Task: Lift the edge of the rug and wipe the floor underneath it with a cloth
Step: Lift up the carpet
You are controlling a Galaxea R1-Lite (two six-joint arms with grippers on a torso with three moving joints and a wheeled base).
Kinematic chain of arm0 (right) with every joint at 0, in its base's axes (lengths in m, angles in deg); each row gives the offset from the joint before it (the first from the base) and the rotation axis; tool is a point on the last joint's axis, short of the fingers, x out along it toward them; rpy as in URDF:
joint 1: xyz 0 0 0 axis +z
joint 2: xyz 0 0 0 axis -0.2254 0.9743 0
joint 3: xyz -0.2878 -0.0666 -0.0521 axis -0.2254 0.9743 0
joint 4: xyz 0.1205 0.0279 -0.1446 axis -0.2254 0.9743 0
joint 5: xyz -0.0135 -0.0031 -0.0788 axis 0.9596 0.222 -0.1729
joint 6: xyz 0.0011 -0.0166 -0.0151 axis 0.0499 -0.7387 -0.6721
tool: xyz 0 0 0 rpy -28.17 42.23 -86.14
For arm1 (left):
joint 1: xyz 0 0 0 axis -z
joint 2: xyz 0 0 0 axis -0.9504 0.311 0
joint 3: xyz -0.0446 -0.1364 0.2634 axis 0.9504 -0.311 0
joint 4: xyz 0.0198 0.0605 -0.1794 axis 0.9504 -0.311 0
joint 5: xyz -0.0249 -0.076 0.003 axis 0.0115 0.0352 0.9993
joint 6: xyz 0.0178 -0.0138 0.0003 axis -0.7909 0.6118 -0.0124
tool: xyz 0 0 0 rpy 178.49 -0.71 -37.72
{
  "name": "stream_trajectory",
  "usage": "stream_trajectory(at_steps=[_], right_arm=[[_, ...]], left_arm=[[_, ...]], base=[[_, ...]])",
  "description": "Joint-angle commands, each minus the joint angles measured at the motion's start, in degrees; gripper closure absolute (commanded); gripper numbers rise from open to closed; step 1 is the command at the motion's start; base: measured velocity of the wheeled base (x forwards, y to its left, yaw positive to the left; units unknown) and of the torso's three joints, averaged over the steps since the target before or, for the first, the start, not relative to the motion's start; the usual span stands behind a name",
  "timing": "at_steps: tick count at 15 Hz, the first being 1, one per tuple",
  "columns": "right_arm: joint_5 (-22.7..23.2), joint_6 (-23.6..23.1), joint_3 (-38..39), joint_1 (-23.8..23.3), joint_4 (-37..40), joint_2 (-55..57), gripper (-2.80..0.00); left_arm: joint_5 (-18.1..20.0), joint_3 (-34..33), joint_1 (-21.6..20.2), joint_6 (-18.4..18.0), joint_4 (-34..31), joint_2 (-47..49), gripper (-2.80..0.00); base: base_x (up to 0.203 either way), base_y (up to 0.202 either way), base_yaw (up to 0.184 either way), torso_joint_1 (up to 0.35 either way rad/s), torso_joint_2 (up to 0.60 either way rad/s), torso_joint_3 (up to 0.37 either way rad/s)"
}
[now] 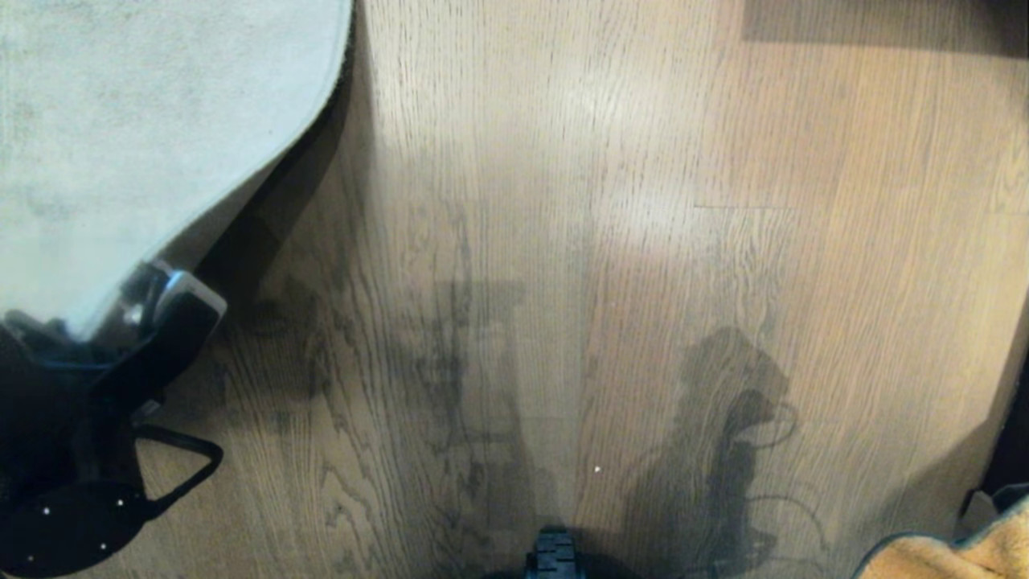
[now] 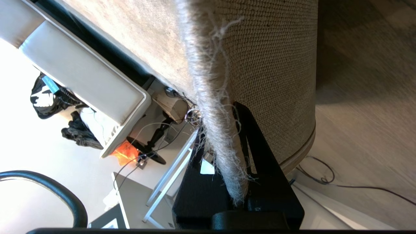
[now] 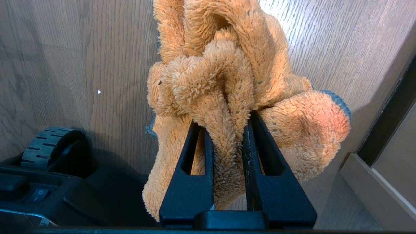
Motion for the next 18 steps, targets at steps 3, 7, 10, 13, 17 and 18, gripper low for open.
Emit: stream_trajectory(at_steps=[3, 7, 10, 13, 17, 18], right_arm=[[0.06, -0.08, 0.0, 0.01, 0.0, 0.07, 0.0], [0.06, -0.08, 0.0, 0.01, 0.0, 0.07, 0.0], [0.06, -0.08, 0.0, 0.01, 0.0, 0.07, 0.0], [0.06, -0.08, 0.0, 0.01, 0.0, 0.07, 0.0], [0.06, -0.08, 0.0, 0.01, 0.0, 0.07, 0.0], [0.06, -0.08, 0.0, 0.01, 0.0, 0.07, 0.0]], left_arm=[[-0.6, -1.78, -0.03, -0.49, 0.5, -2.3, 0.0], [-0.06, -1.34, -0.03, -1.75, 0.66, -2.82, 0.0], [0.02, -1.34, -0.03, -2.51, 0.85, -2.99, 0.0], [-0.16, -1.72, -0.03, -2.51, 0.85, -3.18, 0.0], [-0.07, -1.78, 0.07, -2.51, 0.85, -3.44, 0.0], [0.02, -1.7, 0.15, -2.58, 0.85, -3.44, 0.0]], base=[[0.0, 0.0, 0.0, 0.0, 0.0, 0.0], [0.0, 0.0, 0.0, 0.0, 0.0, 0.0], [0.0, 0.0, 0.0, 0.0, 0.0, 0.0], [0.0, 0.0, 0.0, 0.0, 0.0, 0.0], [0.0, 0.0, 0.0, 0.0, 0.0, 0.0], [0.0, 0.0, 0.0, 0.0, 0.0, 0.0]])
